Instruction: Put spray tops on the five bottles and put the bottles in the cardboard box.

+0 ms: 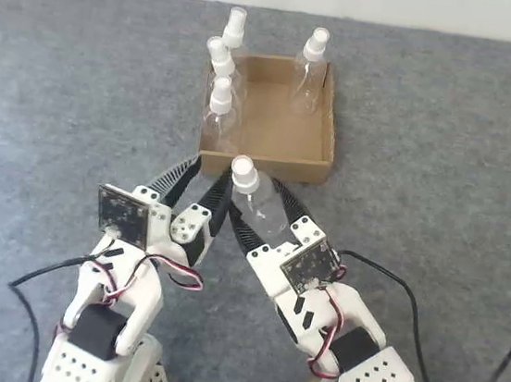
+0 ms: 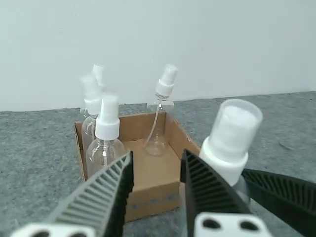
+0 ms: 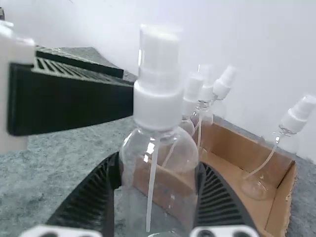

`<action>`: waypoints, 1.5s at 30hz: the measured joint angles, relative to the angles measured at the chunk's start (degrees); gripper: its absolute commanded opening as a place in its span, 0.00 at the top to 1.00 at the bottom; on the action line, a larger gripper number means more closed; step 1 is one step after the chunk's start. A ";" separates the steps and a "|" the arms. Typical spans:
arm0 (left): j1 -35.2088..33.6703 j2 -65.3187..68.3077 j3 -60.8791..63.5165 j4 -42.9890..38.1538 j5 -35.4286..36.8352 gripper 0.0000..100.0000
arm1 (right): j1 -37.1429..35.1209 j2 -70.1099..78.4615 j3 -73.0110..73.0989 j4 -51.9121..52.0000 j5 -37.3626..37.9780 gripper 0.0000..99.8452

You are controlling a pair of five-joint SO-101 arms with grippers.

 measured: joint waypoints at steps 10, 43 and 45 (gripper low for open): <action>1.58 0.00 0.00 0.09 -1.32 0.85 | 0.09 -0.09 0.00 0.53 0.00 0.96; -2.64 0.09 -4.04 11.16 -5.01 0.85 | 8.09 0.00 0.00 7.56 0.00 0.96; -4.22 0.09 -4.22 11.16 -5.01 0.85 | 10.11 0.00 0.00 7.74 0.00 0.96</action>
